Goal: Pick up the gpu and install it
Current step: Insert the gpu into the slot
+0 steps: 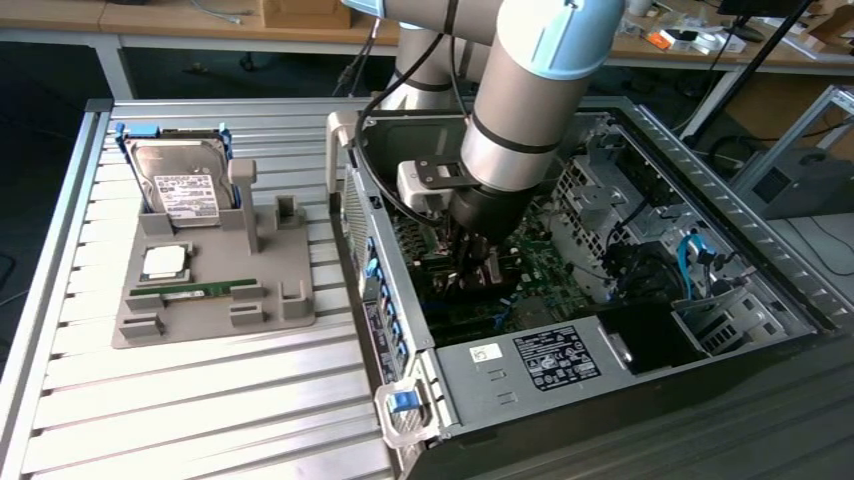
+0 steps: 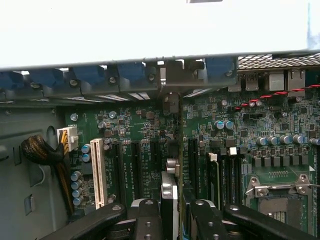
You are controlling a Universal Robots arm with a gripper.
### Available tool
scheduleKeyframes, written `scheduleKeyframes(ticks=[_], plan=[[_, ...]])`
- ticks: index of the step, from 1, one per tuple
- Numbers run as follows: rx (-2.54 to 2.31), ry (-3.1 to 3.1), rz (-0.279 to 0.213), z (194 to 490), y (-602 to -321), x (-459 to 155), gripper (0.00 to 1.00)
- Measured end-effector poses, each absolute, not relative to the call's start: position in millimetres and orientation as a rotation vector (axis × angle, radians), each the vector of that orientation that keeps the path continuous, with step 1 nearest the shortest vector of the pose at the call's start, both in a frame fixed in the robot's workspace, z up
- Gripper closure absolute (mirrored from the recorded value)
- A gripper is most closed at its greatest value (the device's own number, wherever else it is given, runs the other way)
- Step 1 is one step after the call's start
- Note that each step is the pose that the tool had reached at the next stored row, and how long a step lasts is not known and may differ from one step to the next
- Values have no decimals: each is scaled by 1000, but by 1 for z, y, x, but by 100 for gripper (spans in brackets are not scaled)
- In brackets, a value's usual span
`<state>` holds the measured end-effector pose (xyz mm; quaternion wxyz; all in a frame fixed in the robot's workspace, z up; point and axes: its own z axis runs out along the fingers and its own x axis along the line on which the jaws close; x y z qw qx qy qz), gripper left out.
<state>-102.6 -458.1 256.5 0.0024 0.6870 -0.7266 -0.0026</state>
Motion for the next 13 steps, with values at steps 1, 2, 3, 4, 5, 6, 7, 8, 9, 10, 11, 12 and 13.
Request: scheduleKeyframes(ticks=[1, 2, 3, 4, 5, 6, 7, 8, 9, 10, 11, 12, 13], plan=[[2155, -2279, -8, 256, -458, -103, 73], [2155, -2279, -8, 256, -458, -103, 73], [2155, -2279, -8, 256, -458, -103, 73], [2155, -2280, -8, 256, -458, -103, 73], [2155, -2280, -8, 257, -458, -103, 73], [2156, -2280, -8, 257, -458, -103, 73], [2156, -2280, -8, 257, -458, -103, 73], [2156, -2280, -8, 258, -458, -103, 73], [2156, -2280, -7, 259, -458, -103, 73], [2156, -2280, -7, 259, -458, -103, 73], [2156, -2280, -7, 260, -458, -103, 73], [2156, -2280, -6, 261, -458, -103, 73], [2156, -2281, -6, 261, -458, -103, 73]])
